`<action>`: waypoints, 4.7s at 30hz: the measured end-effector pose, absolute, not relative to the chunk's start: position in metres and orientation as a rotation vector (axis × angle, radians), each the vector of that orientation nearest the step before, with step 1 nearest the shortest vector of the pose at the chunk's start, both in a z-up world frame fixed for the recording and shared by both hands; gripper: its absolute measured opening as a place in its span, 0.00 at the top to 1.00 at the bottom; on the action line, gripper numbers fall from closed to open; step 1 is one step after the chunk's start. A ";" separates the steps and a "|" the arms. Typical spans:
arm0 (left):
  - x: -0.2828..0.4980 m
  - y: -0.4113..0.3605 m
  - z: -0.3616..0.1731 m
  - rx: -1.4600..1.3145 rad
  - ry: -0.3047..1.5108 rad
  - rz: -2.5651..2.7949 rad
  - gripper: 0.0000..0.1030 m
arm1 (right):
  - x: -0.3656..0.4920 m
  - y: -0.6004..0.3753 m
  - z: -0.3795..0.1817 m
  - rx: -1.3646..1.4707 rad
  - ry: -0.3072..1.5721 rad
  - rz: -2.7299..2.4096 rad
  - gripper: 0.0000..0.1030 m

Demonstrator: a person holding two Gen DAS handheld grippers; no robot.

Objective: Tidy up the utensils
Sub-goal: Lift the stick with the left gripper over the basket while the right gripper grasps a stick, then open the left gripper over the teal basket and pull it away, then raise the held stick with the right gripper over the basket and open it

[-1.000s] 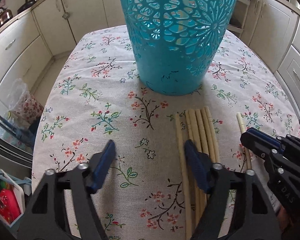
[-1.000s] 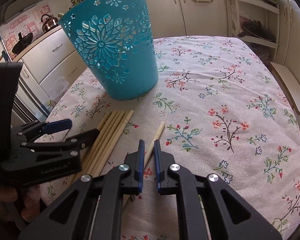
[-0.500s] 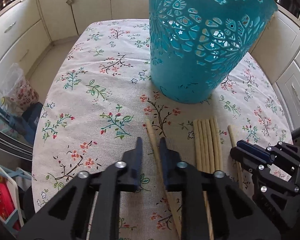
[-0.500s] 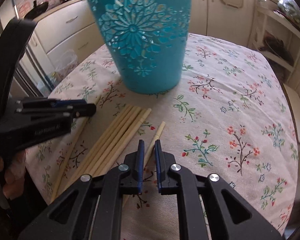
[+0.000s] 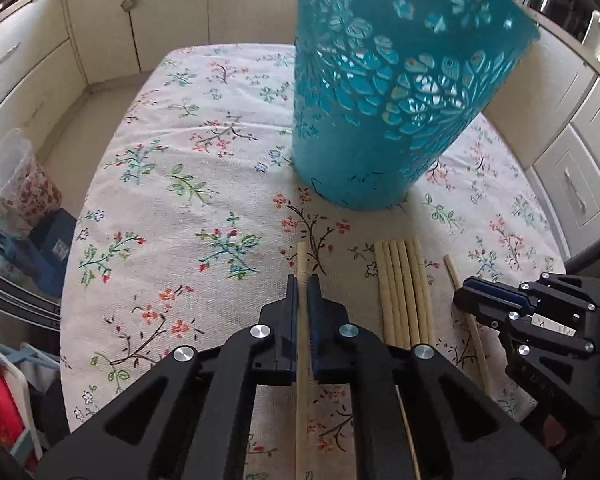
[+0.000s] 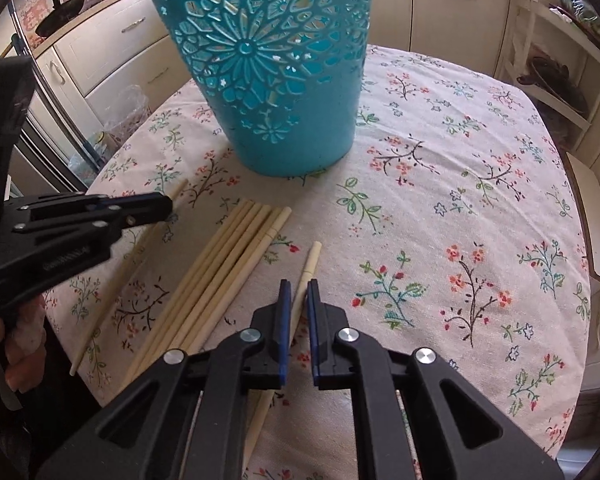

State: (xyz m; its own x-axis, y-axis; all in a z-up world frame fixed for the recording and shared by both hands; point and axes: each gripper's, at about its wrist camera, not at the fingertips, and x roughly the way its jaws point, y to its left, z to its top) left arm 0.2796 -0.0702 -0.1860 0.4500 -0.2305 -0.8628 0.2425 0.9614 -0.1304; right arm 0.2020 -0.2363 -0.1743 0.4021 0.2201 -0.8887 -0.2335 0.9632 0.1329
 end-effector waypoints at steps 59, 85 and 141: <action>0.380 -0.100 -0.016 -0.156 0.332 -0.332 0.95 | 0.177 -0.257 -0.184 0.240 0.923 0.249 0.95; 0.285 0.035 -0.095 -0.294 0.592 -0.158 0.44 | 0.185 -0.221 -0.175 -0.092 1.050 0.189 0.86; 0.297 0.029 -0.186 -0.369 0.774 -0.153 0.35 | 0.286 -0.262 -0.015 0.467 0.290 0.271 0.94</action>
State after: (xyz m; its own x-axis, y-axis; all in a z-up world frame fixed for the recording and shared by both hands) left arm 0.2966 0.0287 -0.1864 0.7079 -0.2683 -0.6533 0.0004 0.9252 -0.3796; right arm 0.2865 -0.2617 -0.0149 0.9236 0.3200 -0.2112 -0.1887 0.8590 0.4760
